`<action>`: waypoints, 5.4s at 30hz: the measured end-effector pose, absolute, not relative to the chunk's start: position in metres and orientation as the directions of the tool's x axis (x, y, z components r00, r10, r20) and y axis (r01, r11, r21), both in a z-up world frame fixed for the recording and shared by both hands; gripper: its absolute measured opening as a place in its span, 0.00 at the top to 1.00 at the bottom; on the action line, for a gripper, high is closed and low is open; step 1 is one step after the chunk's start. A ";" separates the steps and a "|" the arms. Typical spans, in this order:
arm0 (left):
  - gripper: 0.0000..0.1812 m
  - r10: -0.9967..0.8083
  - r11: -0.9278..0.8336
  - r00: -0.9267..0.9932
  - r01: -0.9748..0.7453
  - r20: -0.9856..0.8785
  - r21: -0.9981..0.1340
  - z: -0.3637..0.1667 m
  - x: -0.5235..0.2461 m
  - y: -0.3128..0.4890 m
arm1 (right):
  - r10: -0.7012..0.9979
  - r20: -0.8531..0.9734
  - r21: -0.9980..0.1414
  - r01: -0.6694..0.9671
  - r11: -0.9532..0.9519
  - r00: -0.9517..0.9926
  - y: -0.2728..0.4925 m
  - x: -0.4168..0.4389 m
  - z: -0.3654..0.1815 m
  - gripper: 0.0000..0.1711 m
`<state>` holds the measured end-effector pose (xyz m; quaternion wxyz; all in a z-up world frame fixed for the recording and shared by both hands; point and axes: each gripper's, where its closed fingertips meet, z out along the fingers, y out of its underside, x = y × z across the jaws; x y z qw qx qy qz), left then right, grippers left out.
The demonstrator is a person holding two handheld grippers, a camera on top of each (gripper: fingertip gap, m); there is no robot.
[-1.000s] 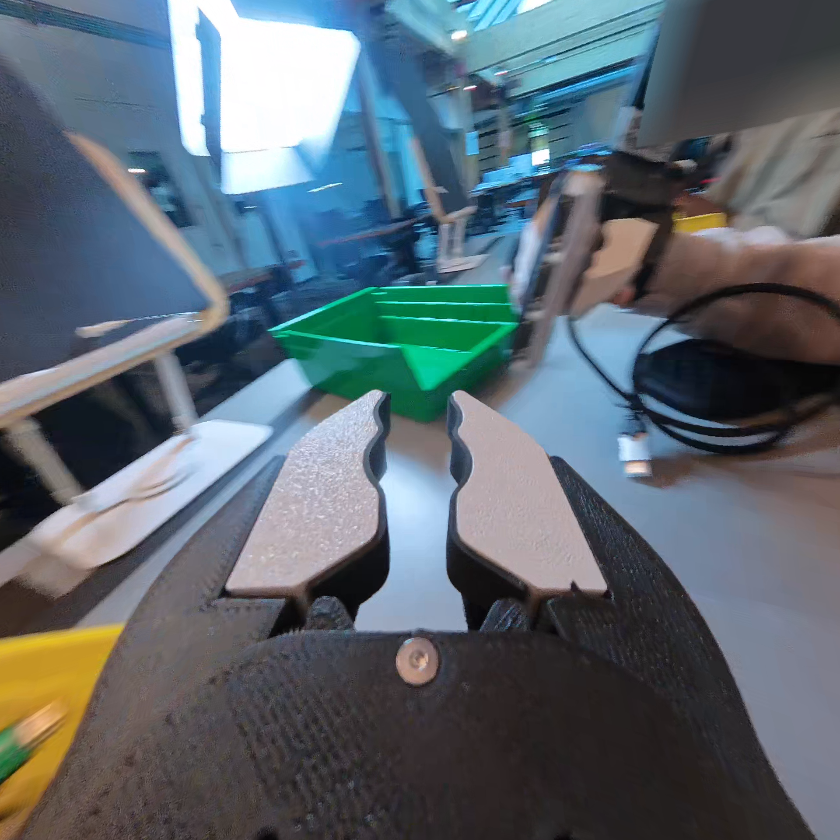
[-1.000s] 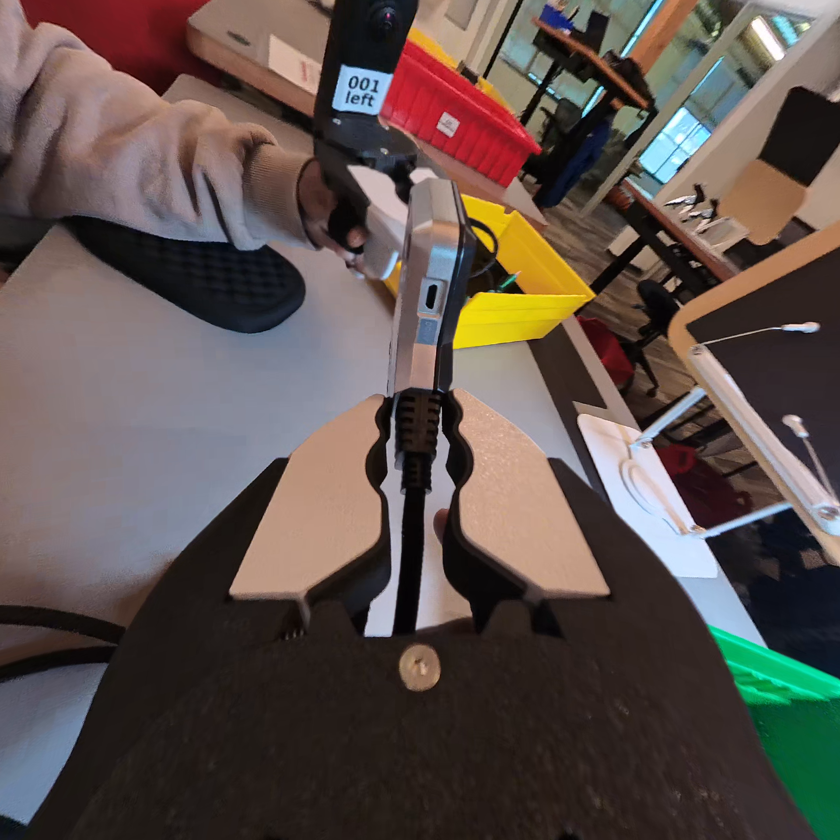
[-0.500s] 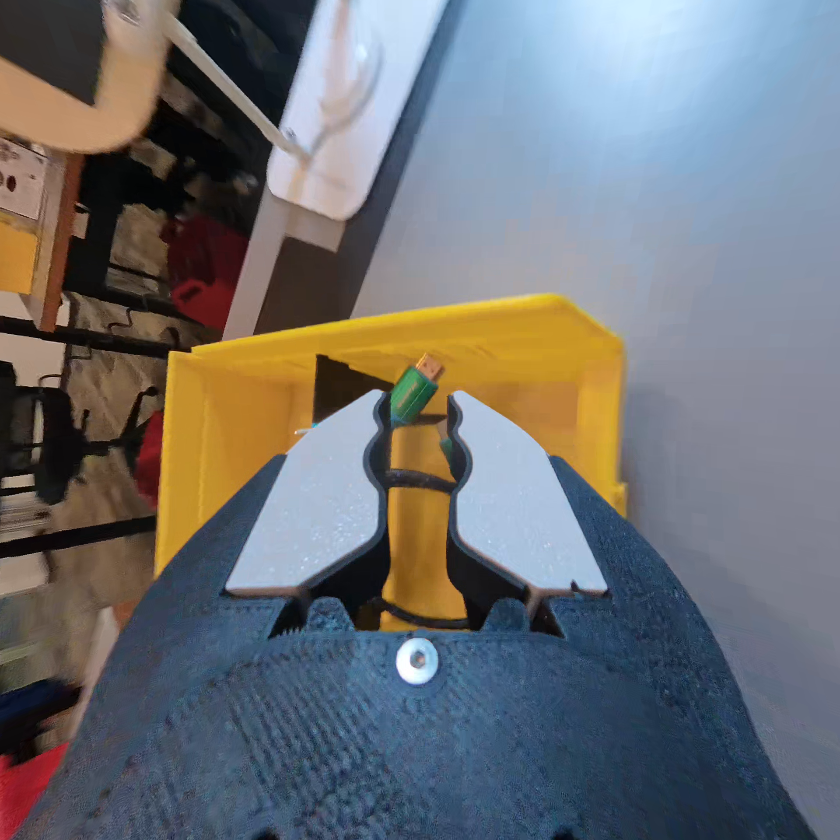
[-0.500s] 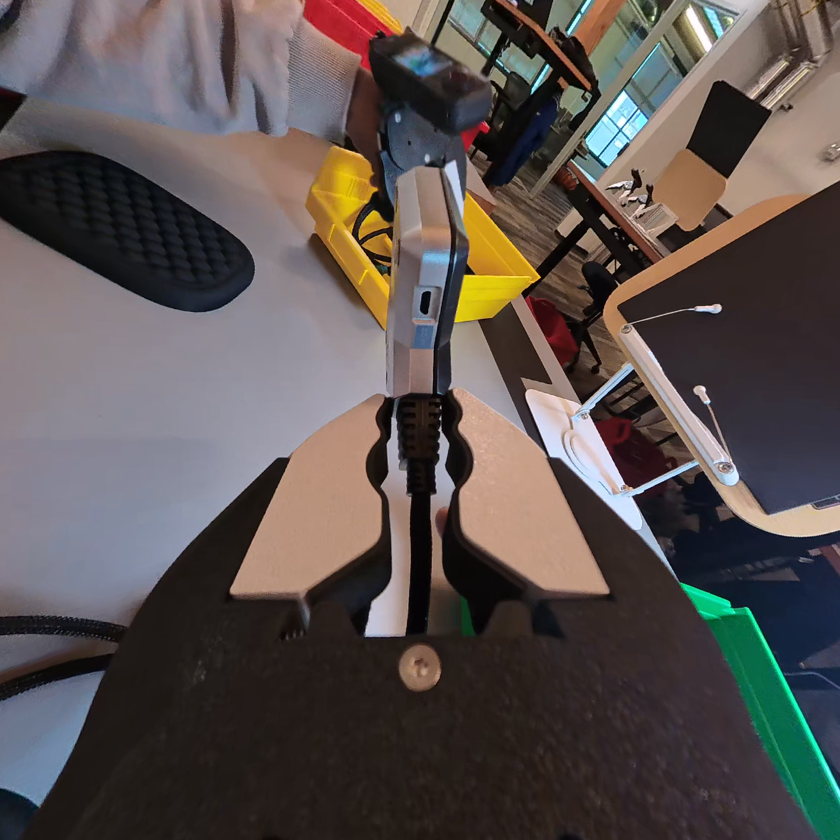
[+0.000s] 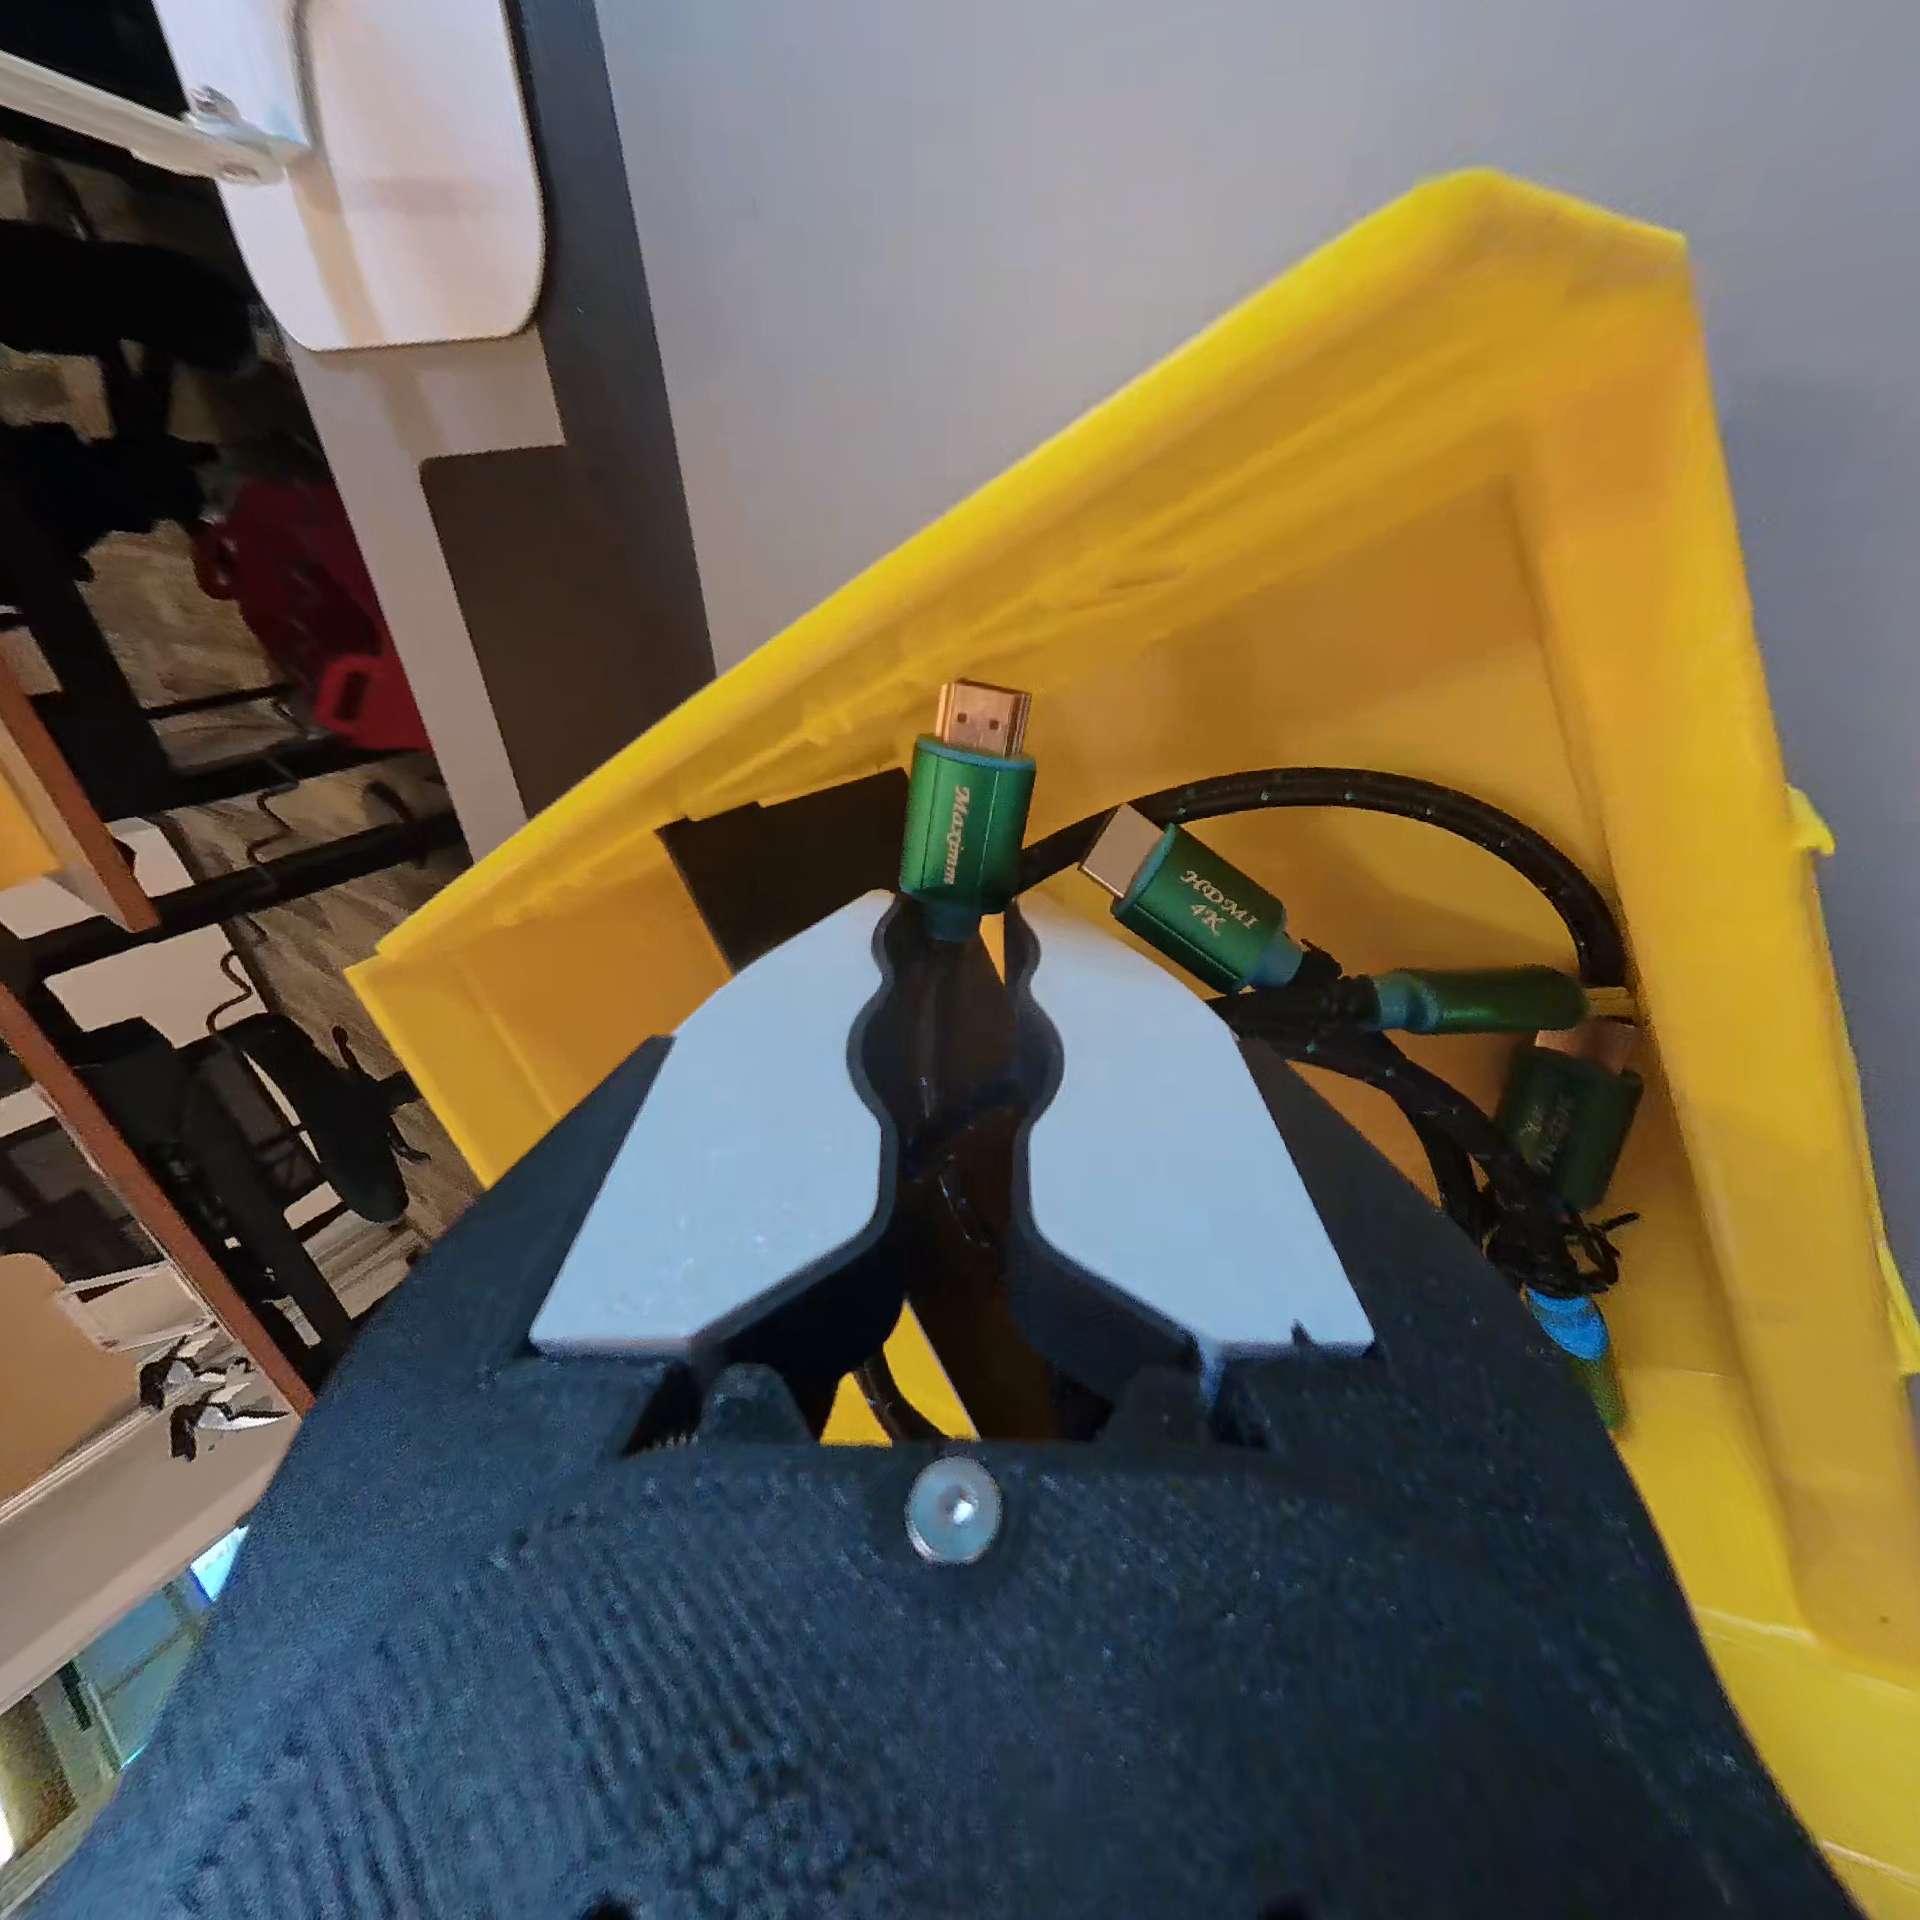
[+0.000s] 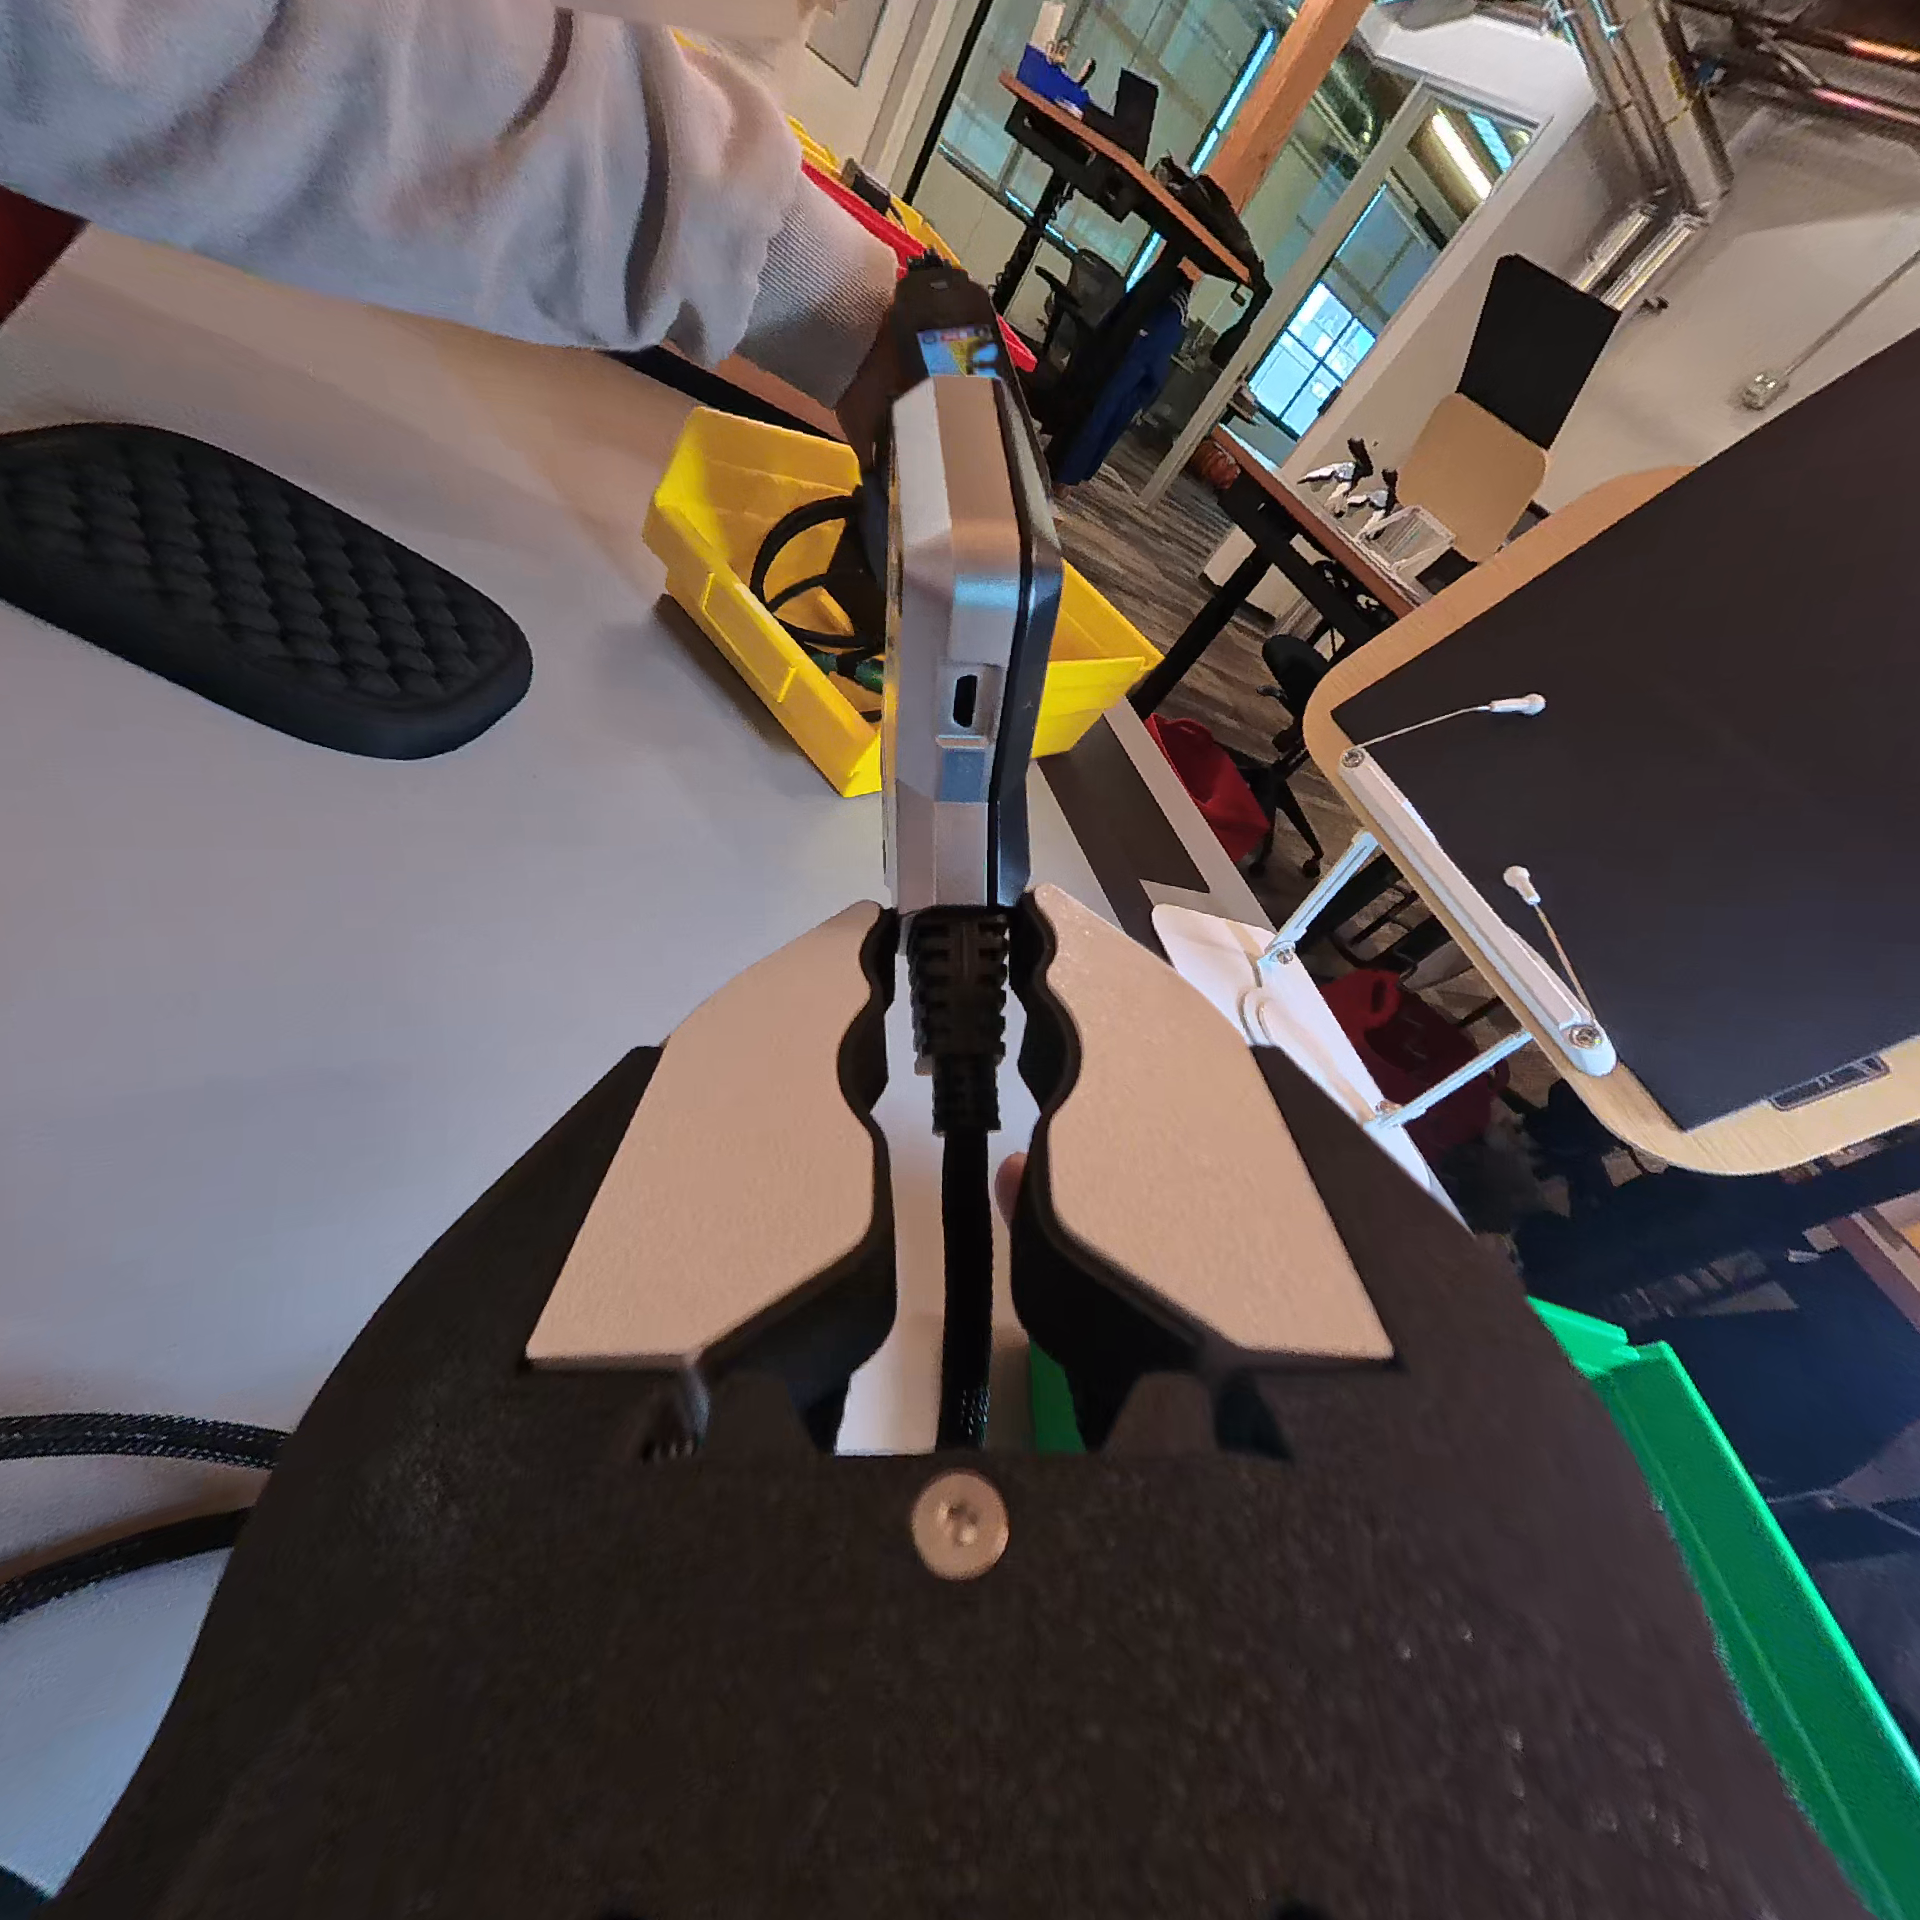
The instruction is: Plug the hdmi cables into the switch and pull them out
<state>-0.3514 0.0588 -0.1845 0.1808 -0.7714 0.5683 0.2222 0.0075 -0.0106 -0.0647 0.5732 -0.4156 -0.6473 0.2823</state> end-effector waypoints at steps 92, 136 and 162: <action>0.96 -0.903 -0.296 0.393 -0.862 -0.175 -0.411 -0.245 -0.143 -0.040 | 0.924 0.338 -0.932 0.197 0.303 0.181 0.032 0.028 -0.079 0.88; 0.87 -0.833 -0.376 0.542 -0.697 -0.106 -0.611 -0.245 -0.050 -0.032 | 0.932 0.322 -0.935 0.209 0.285 0.170 0.031 0.026 -0.089 0.88; 0.93 -0.572 -0.159 0.629 -0.715 -0.526 -0.681 -0.168 -0.104 -0.013 | 0.626 0.778 -0.558 0.388 0.733 -0.062 -0.006 -0.011 -0.145 0.88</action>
